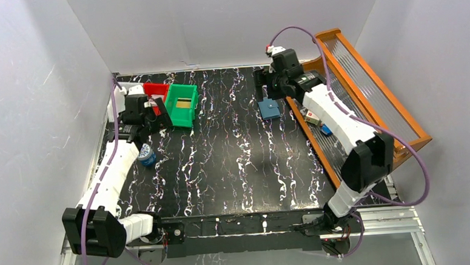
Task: Take the credit cards out of the card holder
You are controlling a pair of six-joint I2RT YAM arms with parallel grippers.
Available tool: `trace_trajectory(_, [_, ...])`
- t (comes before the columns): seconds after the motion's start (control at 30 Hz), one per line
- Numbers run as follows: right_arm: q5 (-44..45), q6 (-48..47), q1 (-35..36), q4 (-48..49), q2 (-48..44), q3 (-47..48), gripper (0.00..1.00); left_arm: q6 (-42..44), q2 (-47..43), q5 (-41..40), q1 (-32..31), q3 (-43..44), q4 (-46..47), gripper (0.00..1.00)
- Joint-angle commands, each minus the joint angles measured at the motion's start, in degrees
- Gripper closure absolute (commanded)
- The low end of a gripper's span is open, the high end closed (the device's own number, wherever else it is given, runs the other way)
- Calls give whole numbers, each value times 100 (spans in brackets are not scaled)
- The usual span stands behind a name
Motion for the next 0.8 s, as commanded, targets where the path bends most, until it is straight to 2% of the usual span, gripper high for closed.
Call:
trace_trajectory(0.0, [309, 170, 38, 17, 560, -69, 2, -529, -550, 343, 116, -530, 464, 2])
trace_trajectory(0.17, [209, 421, -157, 220, 1259, -151, 2, -891, -835, 917, 176, -1056, 889, 2])
trace_trajectory(0.4, [332, 302, -365, 155, 2264, 150, 2, -1156, -765, 1543, 215, -1180, 1125, 2])
trace_trajectory(0.77, [350, 115, -995, 213, 2927, 463, 2, -1229, -663, 1970, 233, -1190, 1329, 2])
